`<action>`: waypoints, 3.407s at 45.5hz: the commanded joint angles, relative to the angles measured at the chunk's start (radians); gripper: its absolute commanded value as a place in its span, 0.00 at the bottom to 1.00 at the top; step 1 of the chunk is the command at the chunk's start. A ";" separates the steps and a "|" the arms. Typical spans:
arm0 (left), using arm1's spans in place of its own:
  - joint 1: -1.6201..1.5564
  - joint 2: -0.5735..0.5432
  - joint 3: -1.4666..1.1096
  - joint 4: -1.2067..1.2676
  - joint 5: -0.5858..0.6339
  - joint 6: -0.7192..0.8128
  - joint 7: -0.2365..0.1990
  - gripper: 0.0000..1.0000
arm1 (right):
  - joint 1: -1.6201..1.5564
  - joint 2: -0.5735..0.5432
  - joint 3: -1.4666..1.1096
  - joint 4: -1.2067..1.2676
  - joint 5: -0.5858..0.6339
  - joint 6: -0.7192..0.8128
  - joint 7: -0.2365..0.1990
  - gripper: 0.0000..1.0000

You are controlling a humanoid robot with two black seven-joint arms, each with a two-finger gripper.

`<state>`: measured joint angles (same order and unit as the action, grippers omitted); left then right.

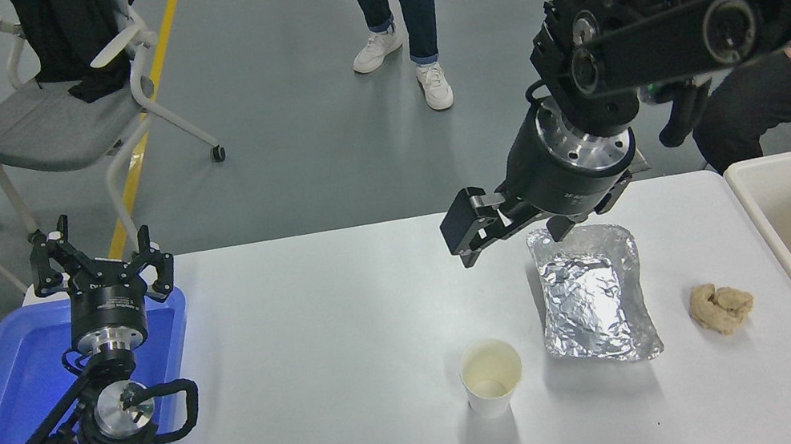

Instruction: Pick up paper cup place in dustbin

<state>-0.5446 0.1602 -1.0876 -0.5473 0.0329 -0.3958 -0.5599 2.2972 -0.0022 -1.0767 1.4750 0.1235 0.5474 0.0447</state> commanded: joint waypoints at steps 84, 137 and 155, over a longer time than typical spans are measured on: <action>0.002 0.001 0.000 0.000 0.001 0.000 0.000 0.99 | -0.822 0.002 0.110 -0.358 -0.346 -0.323 0.009 0.00; 0.002 0.001 0.000 0.000 -0.001 0.000 0.000 0.99 | 0.183 -0.234 -0.032 0.113 -0.262 0.082 0.000 0.00; 0.002 0.001 0.000 0.000 -0.001 0.000 0.000 0.99 | 0.202 -0.237 -0.104 0.110 -0.303 0.080 -0.003 0.00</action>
<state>-0.5428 0.1613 -1.0877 -0.5476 0.0325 -0.3958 -0.5600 2.4777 -0.2313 -1.1185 1.5841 -0.1469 0.6193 0.0428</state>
